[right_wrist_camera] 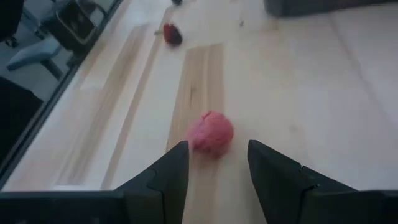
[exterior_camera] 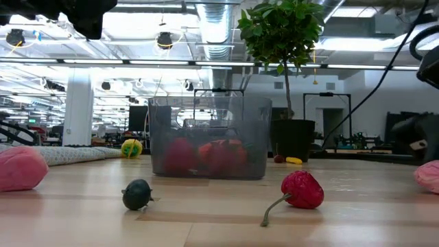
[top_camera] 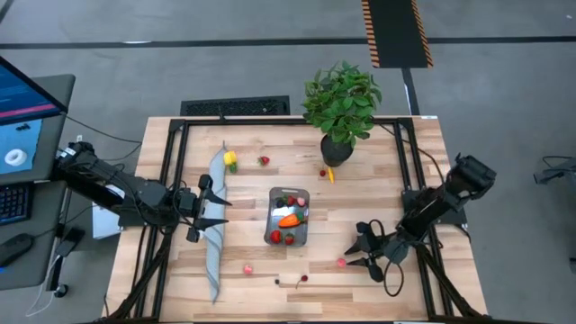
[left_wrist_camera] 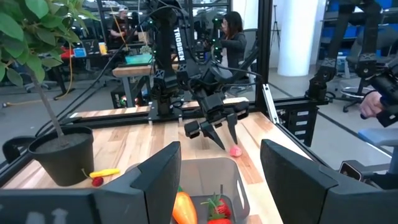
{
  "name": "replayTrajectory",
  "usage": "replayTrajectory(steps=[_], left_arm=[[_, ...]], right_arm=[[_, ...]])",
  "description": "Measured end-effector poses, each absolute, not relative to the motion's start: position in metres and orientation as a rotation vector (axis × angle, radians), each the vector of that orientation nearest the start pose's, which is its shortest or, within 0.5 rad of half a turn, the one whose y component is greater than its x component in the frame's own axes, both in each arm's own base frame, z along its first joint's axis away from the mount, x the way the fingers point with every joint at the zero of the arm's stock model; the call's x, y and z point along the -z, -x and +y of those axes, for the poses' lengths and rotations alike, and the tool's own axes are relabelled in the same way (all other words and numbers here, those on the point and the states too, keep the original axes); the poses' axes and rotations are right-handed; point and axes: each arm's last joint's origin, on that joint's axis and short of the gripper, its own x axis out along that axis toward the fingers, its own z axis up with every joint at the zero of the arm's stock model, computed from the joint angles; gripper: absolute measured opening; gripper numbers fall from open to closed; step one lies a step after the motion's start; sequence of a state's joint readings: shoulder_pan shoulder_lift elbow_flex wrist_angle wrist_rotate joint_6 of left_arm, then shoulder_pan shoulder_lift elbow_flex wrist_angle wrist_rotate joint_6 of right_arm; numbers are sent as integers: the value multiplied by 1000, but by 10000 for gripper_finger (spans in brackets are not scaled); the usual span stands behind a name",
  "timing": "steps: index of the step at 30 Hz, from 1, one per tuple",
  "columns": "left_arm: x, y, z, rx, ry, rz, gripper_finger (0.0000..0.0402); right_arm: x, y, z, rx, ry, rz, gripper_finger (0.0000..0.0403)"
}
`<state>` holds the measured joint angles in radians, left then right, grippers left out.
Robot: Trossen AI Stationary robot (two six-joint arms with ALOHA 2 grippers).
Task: Pick and placing Produce into tupperware
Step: Put the right peach into the bin
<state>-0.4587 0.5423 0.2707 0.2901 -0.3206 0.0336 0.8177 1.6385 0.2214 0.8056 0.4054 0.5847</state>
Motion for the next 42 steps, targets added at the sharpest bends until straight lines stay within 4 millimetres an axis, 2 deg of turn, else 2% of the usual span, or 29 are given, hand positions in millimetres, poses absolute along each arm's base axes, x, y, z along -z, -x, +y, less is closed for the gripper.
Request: replayTrajectory(steps=[11, 19, 31, 34, 42], left_arm=[[-235, -131, -54, 138, -20, -30, 212], [-235, -131, -54, 138, -19, -32, 212], [-235, -131, -54, 139, -19, -32, 212], [-235, -131, -54, 139, -19, -32, 212], [-235, -131, -54, 138, -19, -32, 212]], right_arm=[[-71, -173, 168, -237, -201, 612, 190], [-71, -176, 172, -242, -192, 616, 184], [-71, -178, 170, -253, -187, 614, 86], [-75, -183, 167, -268, -155, 582, 83], [-103, -201, 149, -221, -105, 444, 96]])
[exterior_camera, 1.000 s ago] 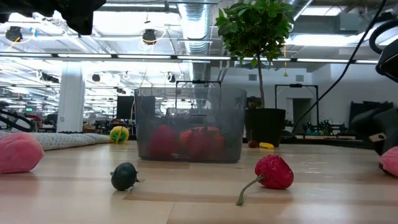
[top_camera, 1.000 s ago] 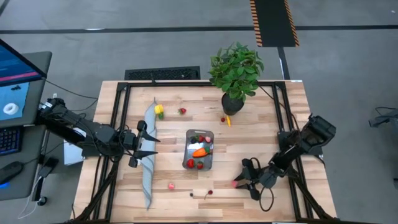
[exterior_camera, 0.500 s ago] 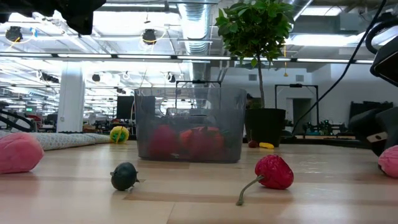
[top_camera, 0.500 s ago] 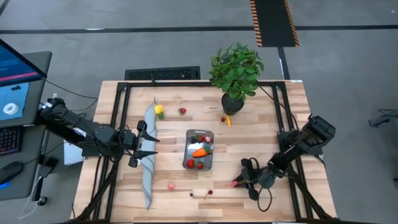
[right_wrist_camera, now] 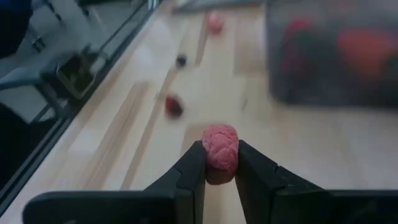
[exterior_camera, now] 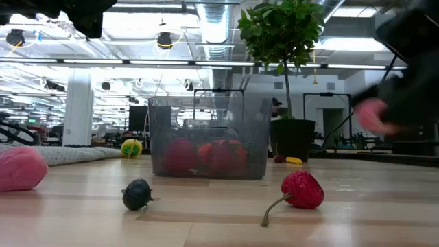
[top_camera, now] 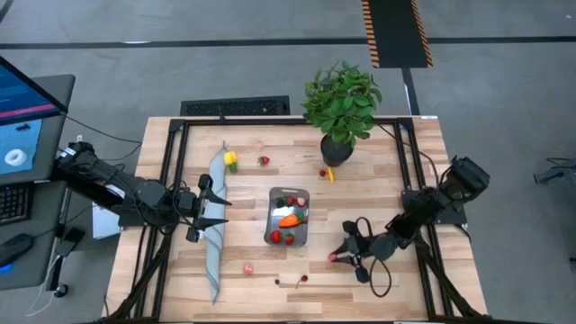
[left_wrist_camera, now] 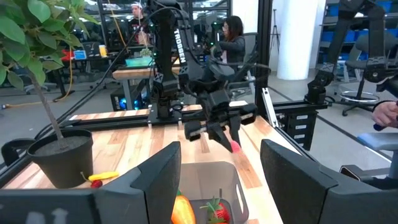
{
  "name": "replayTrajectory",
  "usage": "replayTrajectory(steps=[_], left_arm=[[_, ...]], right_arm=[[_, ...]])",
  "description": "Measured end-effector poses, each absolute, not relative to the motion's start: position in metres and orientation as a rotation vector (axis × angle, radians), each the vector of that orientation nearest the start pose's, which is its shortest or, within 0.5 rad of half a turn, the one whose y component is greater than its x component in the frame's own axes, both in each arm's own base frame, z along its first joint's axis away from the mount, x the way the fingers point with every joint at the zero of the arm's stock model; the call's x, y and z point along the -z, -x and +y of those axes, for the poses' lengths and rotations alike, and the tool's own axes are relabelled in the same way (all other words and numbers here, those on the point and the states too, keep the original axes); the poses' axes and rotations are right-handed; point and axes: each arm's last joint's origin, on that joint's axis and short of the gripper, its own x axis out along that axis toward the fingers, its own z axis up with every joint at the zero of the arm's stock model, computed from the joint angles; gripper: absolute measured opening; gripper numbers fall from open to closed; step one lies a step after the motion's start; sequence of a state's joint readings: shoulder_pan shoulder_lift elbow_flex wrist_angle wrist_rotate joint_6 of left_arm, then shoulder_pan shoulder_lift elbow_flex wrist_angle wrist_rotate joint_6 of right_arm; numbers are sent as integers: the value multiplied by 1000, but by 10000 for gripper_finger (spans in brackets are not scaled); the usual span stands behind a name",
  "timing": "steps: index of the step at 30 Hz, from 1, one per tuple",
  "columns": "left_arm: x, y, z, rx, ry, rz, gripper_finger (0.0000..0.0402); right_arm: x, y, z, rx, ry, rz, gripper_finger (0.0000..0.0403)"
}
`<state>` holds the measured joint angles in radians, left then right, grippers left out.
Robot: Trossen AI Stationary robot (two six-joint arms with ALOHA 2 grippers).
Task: Pick and placing Produce into tupperware
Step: Put the right peach into the bin
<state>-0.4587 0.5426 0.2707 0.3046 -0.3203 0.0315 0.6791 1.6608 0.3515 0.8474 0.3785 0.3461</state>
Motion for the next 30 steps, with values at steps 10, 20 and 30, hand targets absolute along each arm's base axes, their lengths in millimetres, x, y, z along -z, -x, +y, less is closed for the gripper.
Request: replayTrajectory(steps=[10, 20, 30], left_arm=[[-235, -131, -53, 104, -41, -31, 212], [-234, -131, -51, 14, -59, -20, 212], [-232, -131, -51, 13, -75, 1, 212]], right_arm=[[-149, -230, 115, -167, -48, 276, 97], [-188, -281, 85, -57, -15, 411, 97], [-215, -307, 43, -43, -141, 474, 98]])
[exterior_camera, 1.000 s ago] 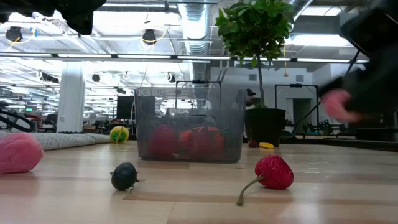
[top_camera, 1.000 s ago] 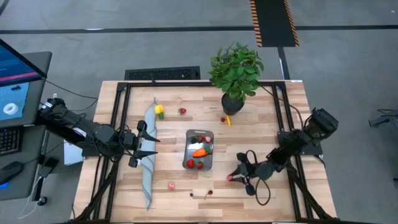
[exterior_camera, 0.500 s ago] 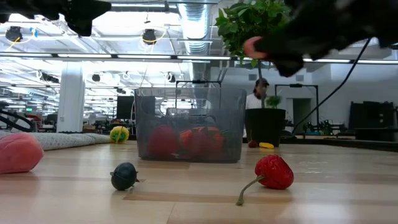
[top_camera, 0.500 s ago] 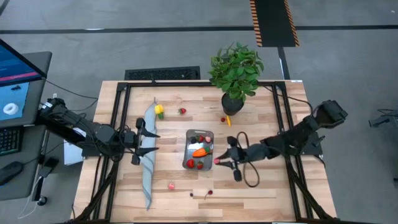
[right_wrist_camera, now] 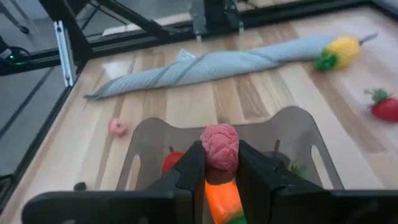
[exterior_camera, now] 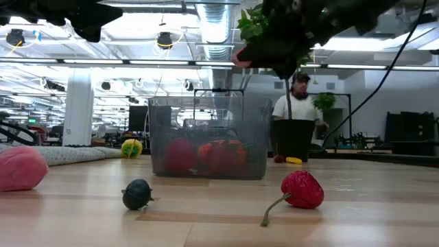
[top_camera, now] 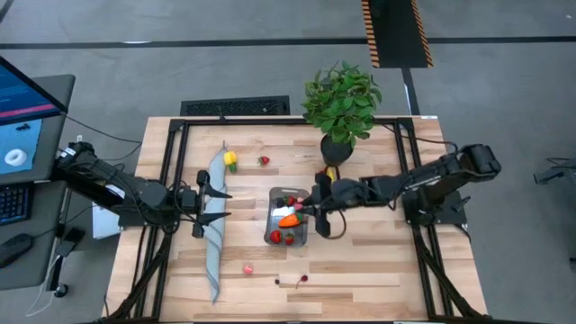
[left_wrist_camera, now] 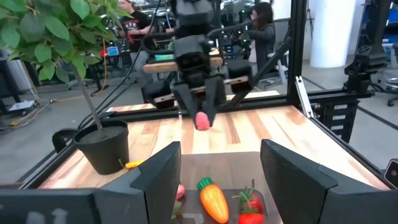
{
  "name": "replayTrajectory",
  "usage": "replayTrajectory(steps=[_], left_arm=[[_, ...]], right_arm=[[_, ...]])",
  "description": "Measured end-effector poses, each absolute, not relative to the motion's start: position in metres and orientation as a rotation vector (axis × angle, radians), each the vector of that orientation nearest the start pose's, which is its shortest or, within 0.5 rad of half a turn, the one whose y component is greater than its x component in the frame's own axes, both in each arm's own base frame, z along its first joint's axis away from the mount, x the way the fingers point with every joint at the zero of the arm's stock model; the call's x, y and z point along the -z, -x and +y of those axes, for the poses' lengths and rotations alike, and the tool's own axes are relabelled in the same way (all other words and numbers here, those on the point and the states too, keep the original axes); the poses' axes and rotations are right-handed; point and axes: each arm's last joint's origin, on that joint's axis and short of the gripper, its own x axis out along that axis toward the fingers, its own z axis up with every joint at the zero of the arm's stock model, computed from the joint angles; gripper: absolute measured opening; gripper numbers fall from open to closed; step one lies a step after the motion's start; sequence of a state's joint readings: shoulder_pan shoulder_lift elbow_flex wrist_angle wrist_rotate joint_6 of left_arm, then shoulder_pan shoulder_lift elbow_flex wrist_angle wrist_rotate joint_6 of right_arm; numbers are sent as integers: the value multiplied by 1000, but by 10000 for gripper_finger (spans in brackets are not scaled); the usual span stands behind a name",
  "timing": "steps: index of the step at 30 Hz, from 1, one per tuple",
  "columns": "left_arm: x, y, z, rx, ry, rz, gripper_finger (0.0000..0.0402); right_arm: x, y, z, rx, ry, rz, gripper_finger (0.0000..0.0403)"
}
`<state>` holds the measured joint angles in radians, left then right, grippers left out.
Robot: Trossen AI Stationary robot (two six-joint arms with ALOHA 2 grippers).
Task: Pick and placing Produce into tupperware
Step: Put the right peach into the bin
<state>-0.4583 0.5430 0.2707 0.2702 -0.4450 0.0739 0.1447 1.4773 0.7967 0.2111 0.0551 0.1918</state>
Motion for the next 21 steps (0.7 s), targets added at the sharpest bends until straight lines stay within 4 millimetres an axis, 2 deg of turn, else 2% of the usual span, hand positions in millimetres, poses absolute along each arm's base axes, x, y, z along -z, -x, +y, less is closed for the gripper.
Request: replayTrajectory(steps=[6, 13, 21], left_arm=[[-231, -131, -51, 14, -109, 9, 212], [-231, -131, -51, 14, -136, 10, 212], [-231, -131, -51, 14, -136, 10, 212]], right_arm=[[-214, -308, 25, -22, -219, 541, 98], [-213, -308, 22, -39, -251, 554, 98], [-184, -321, 24, -51, -294, 656, 100]])
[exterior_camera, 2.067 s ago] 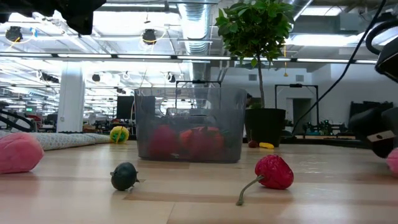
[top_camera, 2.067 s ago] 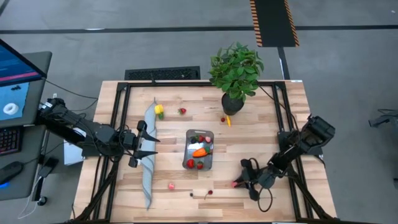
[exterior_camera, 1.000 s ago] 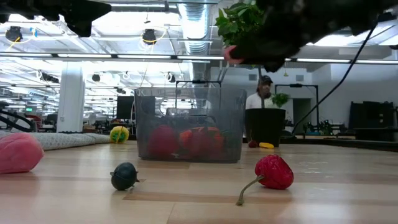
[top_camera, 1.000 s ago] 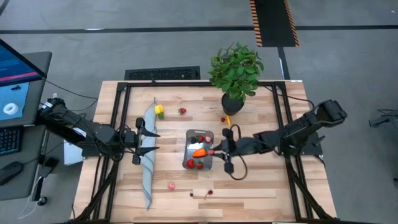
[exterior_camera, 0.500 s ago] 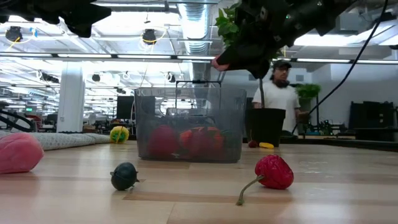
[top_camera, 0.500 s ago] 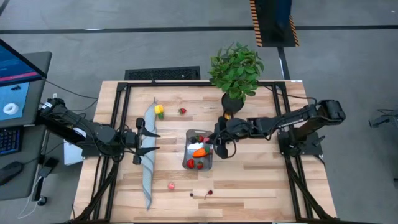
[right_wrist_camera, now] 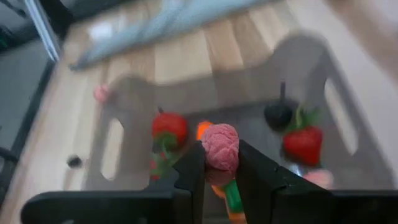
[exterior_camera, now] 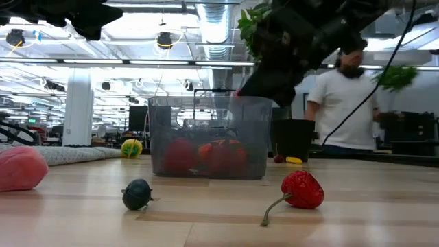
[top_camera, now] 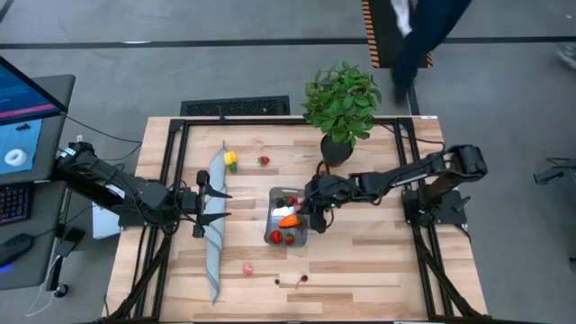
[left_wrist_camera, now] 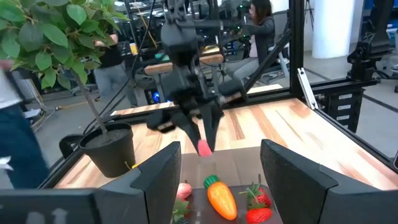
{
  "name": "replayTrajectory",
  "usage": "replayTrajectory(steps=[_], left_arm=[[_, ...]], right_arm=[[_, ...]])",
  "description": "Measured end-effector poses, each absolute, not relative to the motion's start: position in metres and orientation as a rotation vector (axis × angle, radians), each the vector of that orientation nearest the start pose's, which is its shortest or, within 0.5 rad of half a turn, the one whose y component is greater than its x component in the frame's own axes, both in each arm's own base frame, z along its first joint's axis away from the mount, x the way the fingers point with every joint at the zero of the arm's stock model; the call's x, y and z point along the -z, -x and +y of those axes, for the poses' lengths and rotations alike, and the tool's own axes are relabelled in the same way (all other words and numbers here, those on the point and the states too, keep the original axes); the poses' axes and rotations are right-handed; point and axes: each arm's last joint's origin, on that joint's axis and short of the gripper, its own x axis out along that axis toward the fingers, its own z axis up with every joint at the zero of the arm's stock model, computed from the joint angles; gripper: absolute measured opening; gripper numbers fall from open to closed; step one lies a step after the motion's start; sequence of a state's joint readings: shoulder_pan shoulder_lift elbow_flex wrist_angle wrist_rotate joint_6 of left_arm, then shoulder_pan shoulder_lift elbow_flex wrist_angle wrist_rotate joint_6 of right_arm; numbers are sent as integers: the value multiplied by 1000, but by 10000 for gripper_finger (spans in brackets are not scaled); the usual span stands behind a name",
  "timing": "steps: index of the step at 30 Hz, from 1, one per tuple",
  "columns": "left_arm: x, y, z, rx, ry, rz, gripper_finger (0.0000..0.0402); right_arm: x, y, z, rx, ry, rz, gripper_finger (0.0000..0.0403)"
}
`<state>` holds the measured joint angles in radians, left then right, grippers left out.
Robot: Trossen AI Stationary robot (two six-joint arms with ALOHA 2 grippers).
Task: Pick and placing Produce into tupperware
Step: Put the right peach into the bin, then put the corn into the bin
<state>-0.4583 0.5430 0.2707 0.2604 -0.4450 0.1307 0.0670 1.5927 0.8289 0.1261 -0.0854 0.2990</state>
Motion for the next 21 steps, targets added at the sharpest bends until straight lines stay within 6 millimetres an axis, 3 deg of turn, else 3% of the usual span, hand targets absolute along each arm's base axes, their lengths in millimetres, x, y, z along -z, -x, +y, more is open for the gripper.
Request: replayTrajectory(steps=[7, 15, 21], left_arm=[[-231, -131, -51, 15, -132, 11, 212], [-230, -131, -51, 29, -122, 11, 212], [-230, -131, -51, 28, -102, 11, 212]], right_arm=[[-179, -344, 27, -54, -287, 684, 125], [-178, -359, 27, -43, -265, 742, 187], [-197, -361, 28, -65, -245, 654, 215]])
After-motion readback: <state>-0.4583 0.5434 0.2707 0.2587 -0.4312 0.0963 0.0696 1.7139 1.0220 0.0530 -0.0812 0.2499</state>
